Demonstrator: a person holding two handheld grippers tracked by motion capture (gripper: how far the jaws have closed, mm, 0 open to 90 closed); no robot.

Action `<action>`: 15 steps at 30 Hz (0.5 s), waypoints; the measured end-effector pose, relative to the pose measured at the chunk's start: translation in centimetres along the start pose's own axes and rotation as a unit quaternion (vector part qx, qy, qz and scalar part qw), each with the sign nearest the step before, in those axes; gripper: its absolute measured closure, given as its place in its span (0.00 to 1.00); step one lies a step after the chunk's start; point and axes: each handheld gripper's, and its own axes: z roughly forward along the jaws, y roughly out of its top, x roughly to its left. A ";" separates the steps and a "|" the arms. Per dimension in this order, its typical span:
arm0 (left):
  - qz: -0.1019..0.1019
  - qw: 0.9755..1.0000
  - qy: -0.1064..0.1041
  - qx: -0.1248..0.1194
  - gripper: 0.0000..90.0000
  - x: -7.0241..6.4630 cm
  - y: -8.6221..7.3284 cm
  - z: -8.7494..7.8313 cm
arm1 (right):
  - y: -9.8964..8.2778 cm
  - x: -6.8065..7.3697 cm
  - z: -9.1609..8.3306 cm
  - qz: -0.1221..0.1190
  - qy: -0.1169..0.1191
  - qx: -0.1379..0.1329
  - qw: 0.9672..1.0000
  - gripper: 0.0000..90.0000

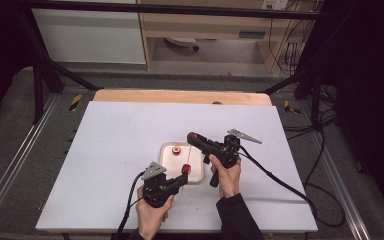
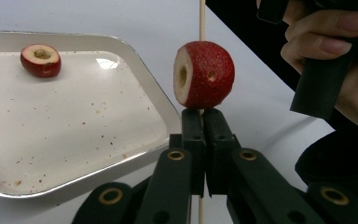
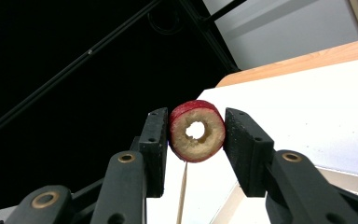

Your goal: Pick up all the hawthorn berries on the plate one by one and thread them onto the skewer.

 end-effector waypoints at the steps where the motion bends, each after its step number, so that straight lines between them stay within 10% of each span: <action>1: 0.000 1.000 0.000 0.000 0.98 0.0 0.0 0.0 | 0.0 0.0 0.0 0.000 0.001 0.000 1.000 0.68; 15: -0.006 1.000 -0.005 0.003 0.98 0.0 0.0 0.2 | -0.1 0.0 -0.1 -0.029 -0.007 0.002 1.000 0.68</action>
